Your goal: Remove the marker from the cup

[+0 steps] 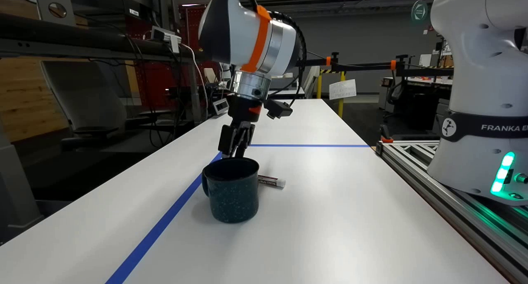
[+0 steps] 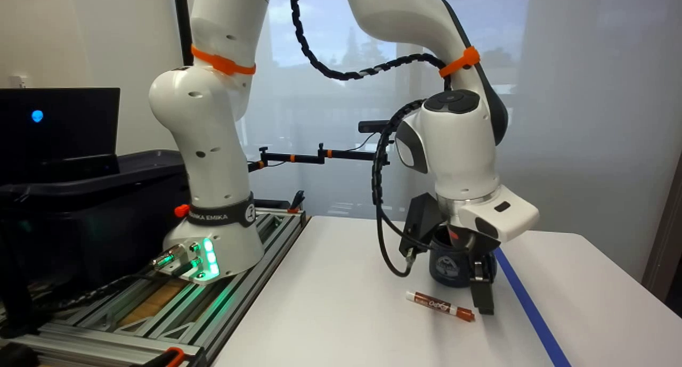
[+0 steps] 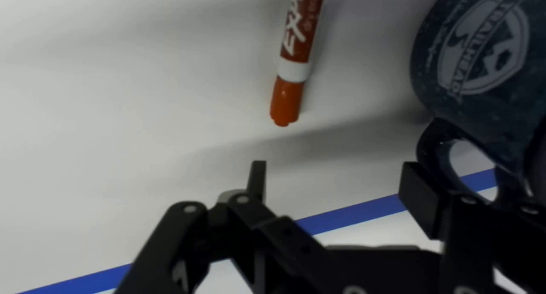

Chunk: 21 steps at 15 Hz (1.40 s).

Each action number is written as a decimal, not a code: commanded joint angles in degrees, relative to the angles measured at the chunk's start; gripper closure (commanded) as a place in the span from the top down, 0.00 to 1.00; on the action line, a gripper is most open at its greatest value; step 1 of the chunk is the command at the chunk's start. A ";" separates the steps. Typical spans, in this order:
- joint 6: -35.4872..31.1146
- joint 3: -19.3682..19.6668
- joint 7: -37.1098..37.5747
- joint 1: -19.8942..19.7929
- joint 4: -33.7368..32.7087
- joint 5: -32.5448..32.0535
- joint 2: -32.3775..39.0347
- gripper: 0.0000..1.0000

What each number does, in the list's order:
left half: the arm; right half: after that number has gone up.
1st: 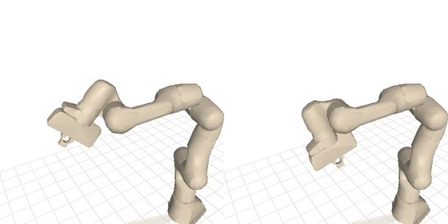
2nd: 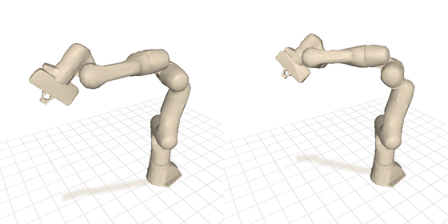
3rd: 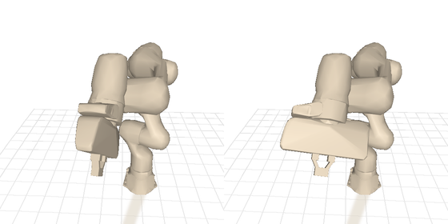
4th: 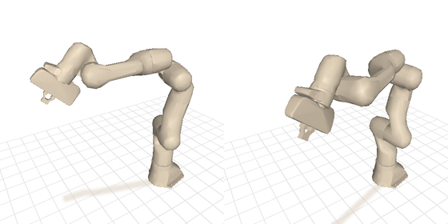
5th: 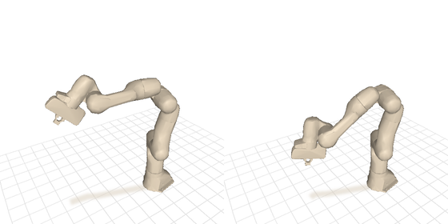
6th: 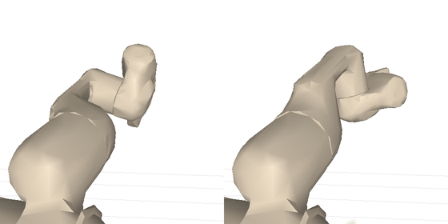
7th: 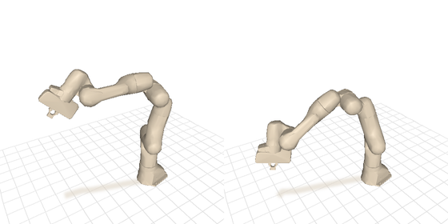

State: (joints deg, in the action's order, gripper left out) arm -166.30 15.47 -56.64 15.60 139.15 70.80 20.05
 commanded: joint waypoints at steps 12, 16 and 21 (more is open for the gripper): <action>-0.94 24.15 43.96 21.24 10.99 -58.47 -15.50 1.00; 1.42 11.54 48.83 10.11 11.90 -60.64 -23.52 1.00; 0.27 12.12 47.52 11.30 10.33 -58.63 -20.95 1.00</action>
State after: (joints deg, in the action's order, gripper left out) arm -166.02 27.59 -9.11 26.87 149.49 12.16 -0.92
